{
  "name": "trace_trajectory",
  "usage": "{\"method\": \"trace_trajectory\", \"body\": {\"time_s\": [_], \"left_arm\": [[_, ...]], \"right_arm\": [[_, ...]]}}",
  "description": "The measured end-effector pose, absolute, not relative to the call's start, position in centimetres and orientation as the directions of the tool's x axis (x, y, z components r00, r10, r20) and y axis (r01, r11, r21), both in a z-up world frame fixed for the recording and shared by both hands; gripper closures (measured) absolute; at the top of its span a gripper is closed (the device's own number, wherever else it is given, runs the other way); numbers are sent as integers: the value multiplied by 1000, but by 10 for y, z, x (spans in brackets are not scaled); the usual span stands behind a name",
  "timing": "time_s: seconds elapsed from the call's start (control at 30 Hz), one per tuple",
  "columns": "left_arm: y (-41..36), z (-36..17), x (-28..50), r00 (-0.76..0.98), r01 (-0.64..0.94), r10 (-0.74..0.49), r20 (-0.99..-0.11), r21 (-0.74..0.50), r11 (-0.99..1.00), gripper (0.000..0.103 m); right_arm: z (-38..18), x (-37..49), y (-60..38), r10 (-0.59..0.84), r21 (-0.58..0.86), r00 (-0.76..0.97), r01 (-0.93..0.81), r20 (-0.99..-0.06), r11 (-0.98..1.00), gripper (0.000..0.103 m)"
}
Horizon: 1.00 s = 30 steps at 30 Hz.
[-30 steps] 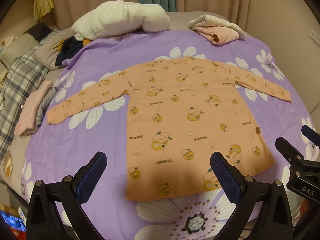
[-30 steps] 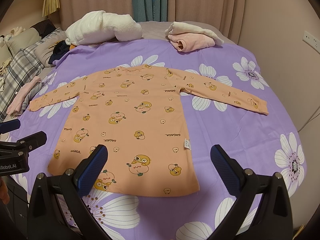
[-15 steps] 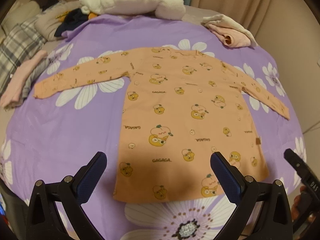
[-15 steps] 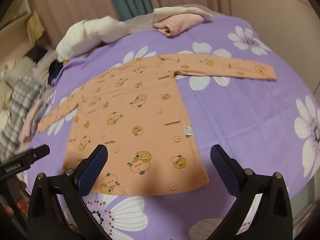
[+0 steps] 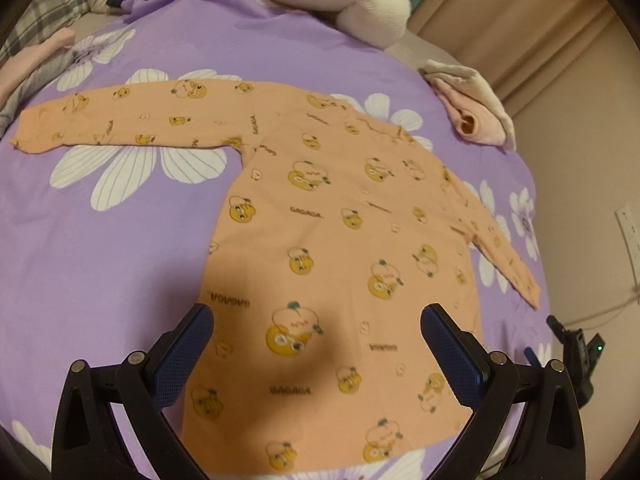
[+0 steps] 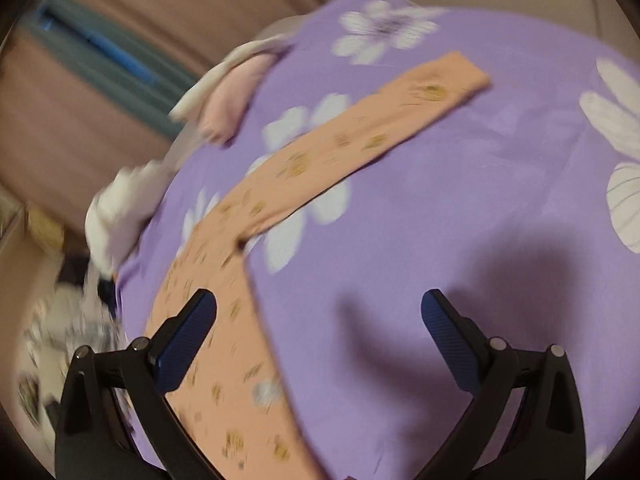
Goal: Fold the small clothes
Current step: 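Move the right tool to the sleeve cuff nearest it and grasp it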
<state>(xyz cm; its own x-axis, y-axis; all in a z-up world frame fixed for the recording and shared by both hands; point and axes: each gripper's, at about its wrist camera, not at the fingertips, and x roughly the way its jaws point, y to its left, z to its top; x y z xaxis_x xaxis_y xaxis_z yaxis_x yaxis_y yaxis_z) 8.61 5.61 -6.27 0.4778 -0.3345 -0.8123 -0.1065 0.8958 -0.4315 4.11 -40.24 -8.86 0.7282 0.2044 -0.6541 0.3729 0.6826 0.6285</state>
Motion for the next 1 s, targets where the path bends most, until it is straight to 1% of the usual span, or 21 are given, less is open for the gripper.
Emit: {"method": "trace_trajectory", "body": {"time_s": [0.17, 0.23, 0.3, 0.43, 0.53, 0.6, 0.63, 0.7, 0.73, 0.8, 0.83, 0.87, 0.9, 1.0], "left_arm": [[56, -66, 104, 463, -122, -302, -833, -397, 910, 1], [56, -68, 109, 462, -125, -295, -837, -390, 912, 1], [55, -70, 113, 457, -125, -289, -841, -382, 916, 1], [54, -76, 121, 437, -133, -272, -858, -361, 923, 1], [52, -81, 126, 423, -140, -263, -867, -349, 927, 1], [51, -82, 128, 420, -140, -258, -870, -343, 929, 1], [51, -82, 129, 419, -140, -255, -871, -340, 930, 1], [50, -82, 131, 415, -138, -250, -875, -333, 933, 1], [50, -82, 131, 414, -138, -249, -875, -331, 934, 1], [49, -83, 133, 411, -138, -243, -878, -324, 936, 1], [48, -83, 133, 410, -138, -242, -879, -322, 936, 1], [48, -84, 133, 408, -138, -241, -881, -321, 937, 1], [48, -84, 133, 406, -138, -239, -882, -318, 938, 1], [50, -83, 132, 407, -142, -230, -884, -310, 940, 1]], "right_arm": [[-111, 69, -458, 190, 712, 770, 425, -609, 560, 8], [-120, 81, -477, 180, 734, 779, 447, -600, 512, 12], [-127, 89, -491, 172, 749, 791, 450, -587, 486, 19], [-127, 108, -515, 136, 781, 827, 444, -546, 439, 25], [-129, 118, -530, 103, 801, 846, 446, -523, 399, 34], [-132, 124, -540, 79, 811, 855, 452, -513, 370, 45], [-135, 125, -543, 70, 816, 858, 455, -509, 356, 48], [-140, 125, -549, 58, 824, 863, 457, -502, 337, 64], [-142, 125, -551, 54, 819, 859, 464, -509, 336, 69], [-146, 126, -555, 43, 808, 850, 482, -525, 338, 86], [-148, 125, -557, 38, 807, 848, 488, -529, 333, 90], [-150, 123, -558, 35, 805, 846, 493, -532, 329, 98], [-152, 122, -560, 35, 807, 845, 496, -534, 320, 101], [-153, 122, -561, 38, 805, 843, 499, -537, 321, 101]]}}
